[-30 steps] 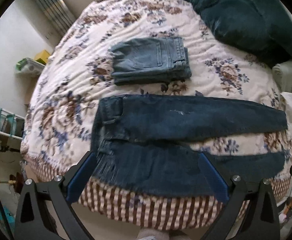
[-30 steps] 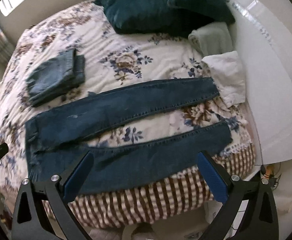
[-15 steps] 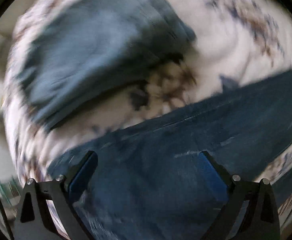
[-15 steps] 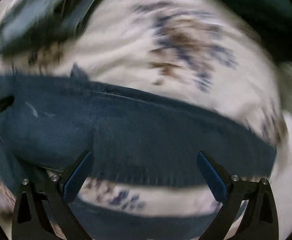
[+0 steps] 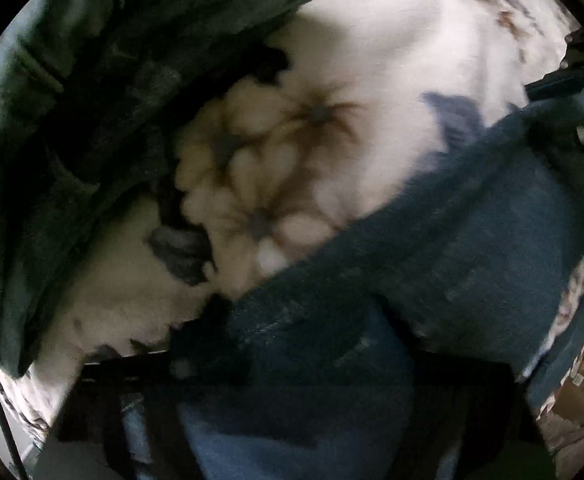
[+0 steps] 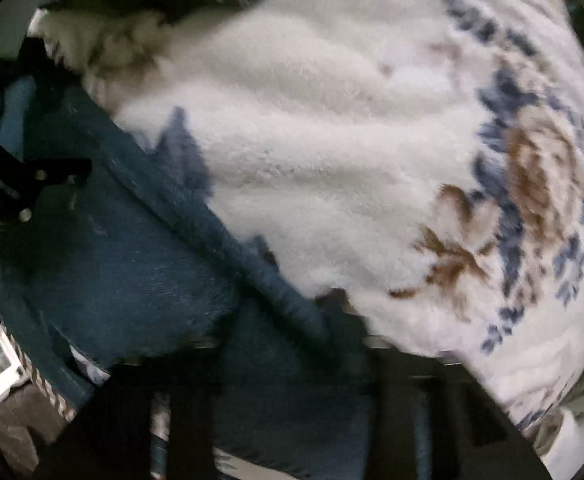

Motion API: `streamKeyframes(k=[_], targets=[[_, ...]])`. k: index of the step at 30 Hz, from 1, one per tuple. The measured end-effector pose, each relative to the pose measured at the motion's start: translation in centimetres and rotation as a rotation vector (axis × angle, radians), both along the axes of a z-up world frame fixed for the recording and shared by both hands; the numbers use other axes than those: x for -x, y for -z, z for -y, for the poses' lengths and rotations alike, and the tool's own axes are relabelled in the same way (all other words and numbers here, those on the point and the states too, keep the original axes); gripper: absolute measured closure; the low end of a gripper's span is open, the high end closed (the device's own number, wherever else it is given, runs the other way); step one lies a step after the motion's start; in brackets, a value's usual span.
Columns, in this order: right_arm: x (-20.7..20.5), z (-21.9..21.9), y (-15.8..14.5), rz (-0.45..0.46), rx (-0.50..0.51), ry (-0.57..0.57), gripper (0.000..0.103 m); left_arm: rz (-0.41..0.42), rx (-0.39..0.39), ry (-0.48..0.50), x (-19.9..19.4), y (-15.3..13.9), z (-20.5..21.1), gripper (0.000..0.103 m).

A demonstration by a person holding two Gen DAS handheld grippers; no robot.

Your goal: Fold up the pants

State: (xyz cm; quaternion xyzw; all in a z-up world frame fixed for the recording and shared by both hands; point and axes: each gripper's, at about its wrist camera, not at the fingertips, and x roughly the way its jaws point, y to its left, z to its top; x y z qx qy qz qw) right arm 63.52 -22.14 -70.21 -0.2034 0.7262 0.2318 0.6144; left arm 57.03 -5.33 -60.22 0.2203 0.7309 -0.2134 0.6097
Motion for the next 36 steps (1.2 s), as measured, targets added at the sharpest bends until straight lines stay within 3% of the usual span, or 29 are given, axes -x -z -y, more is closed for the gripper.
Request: streamKeyframes(k=[1, 2, 4, 10, 14, 17, 19, 21, 24, 27, 29, 33, 34, 35, 36], targets=[[0.4, 0.3, -0.7, 0.02, -0.01, 0.014, 0.084, -0.002, -0.002, -0.003, 0.5, -0.5, 0.1, 0.074], [0.9, 0.6, -1.5, 0.041, -0.025, 0.027, 0.086, 0.005, -0.004, -0.013, 0.8, -1.2, 0.0, 0.082], [1.9, 1.3, -2.6, 0.064, -0.053, 0.068, 0.089, 0.037, -0.011, -0.044, 1.3, -2.8, -0.3, 0.088], [6.8, 4.8, -7.5, 0.156, -0.121, 0.199, 0.093, 0.18, 0.067, -0.259, 4.0, -10.9, -2.9, 0.091], [11.2, 4.9, -11.3, 0.215, -0.163, 0.272, 0.093, 0.247, 0.122, -0.438, 10.8, -16.6, -4.9, 0.092], [16.7, 2.4, -11.5, 0.235, -0.166, 0.258, 0.093, 0.218, 0.137, -0.568, 18.7, -15.2, -4.3, 0.092], [21.5, 1.8, -12.0, 0.223, -0.148, 0.232, 0.094, 0.169, 0.133, -0.637, 23.2, -12.8, -3.1, 0.092], [24.6, 1.5, -10.4, 0.192, -0.128, 0.209, 0.094, 0.128, 0.115, -0.681, 26.4, -10.3, -2.6, 0.092], [29.3, 0.7, -6.2, 0.125, -0.063, 0.191, 0.094, 0.032, 0.093, -0.774, 29.1, -4.9, -2.0, 0.092], [31.4, 0.2, -2.9, 0.1, -0.015, 0.177, 0.094, 0.005, 0.078, -0.797, 29.5, -2.5, -2.0, 0.092], [31.5, 0.5, -1.7, 0.069, -0.007, 0.231, 0.093, 0.021, 0.07, -0.804, 29.2, -2.3, -1.8, 0.088], [30.6, 2.3, -1.6, -0.012, -0.047, 0.372, 0.081, 0.031, 0.068, -0.83, 29.2, -4.1, -1.3, 0.085], [30.5, 3.2, -1.8, -0.037, -0.062, 0.427, 0.054, 0.041, 0.052, -0.823, 29.3, -4.9, -1.1, 0.079], [30.4, 4.0, -2.0, -0.059, -0.082, 0.474, 0.014, 0.047, 0.039, -0.822, 29.5, -5.5, -0.8, 0.062], [30.5, 4.9, -2.3, -0.076, -0.107, 0.524, 0.006, 0.056, 0.037, -0.832, 29.7, -6.1, -0.8, 0.05]])
